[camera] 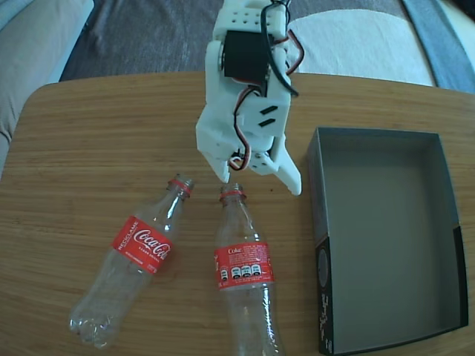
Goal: Grasp the bottles and put them in the box.
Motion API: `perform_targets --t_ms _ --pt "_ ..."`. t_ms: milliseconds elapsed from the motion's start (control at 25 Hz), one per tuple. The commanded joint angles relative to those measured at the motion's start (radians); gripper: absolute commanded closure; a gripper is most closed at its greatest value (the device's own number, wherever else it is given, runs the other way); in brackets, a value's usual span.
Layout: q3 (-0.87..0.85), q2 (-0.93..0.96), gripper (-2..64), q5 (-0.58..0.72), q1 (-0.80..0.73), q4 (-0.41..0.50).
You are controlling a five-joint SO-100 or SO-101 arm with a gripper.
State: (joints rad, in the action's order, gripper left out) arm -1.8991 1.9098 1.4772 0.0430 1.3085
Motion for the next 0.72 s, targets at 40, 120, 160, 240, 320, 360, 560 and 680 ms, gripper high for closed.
perform_targets --t_ms 40,120,160,240,320,360,560,680 --pt "-0.008 0.031 10.2 0.014 0.002 -0.054" --pt "-0.041 0.031 10.2 0.078 0.011 -0.064" --pt "-0.055 0.035 10.2 0.110 0.015 -0.064" --pt "-0.074 0.040 10.2 0.153 0.037 -0.064" --pt "-0.084 0.046 10.2 0.199 0.057 -0.057" --pt "-0.086 0.048 10.2 0.227 0.069 -0.052" --pt "-0.077 0.051 9.6 0.296 0.120 -0.066" --pt "-0.075 0.051 9.4 0.324 0.120 -0.069"
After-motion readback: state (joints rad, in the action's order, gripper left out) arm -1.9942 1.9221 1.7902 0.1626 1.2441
